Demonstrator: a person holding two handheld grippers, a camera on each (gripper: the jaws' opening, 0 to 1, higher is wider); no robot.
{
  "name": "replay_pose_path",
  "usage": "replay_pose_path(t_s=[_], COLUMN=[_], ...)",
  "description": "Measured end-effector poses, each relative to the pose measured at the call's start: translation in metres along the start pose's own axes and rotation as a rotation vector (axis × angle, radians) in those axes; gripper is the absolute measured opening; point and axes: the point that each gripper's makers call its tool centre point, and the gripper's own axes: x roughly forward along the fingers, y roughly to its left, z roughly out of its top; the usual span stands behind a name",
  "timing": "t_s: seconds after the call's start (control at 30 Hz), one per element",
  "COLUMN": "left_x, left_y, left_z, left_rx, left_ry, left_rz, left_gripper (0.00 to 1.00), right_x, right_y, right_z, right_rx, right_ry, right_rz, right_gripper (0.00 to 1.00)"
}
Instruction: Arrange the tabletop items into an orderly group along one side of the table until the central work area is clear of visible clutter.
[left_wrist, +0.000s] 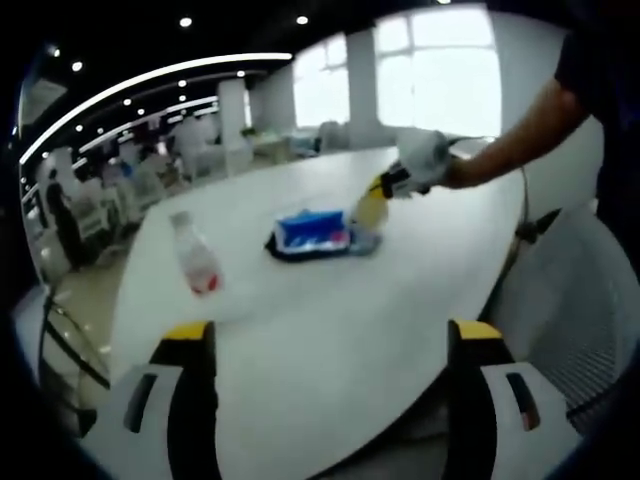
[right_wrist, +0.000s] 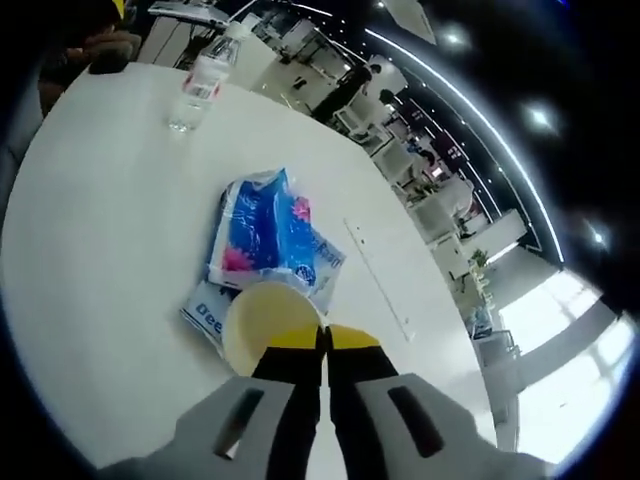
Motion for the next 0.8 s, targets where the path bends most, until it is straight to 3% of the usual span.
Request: replay_pose_path(t_s=[0.3,0.7,0.8], left_x=[-0.001,-0.002,-0.003], left_y=[-0.001,-0.001,-0.002], left_z=[0.005,0.009,0.01], left_rx=[-0.005,0.005,0.014], left_ry=[-0.02,-0.045,-0.051], left_rz=[-0.001,0.001,-0.001], left_gripper=[0.93,0.97,1.0], right_x=[-0.016,-0.033,-0.035], right_y=[-0.009,-0.017,-0.02], right_z=[-0.004,-0.008,-0.008], right_rx=[0.137,0.422,0.456], right_ry=[-0.011,0.029,0.038], right_rz=[-0.01,0.021,0.027], right_gripper=[0.0,0.0,0.0])
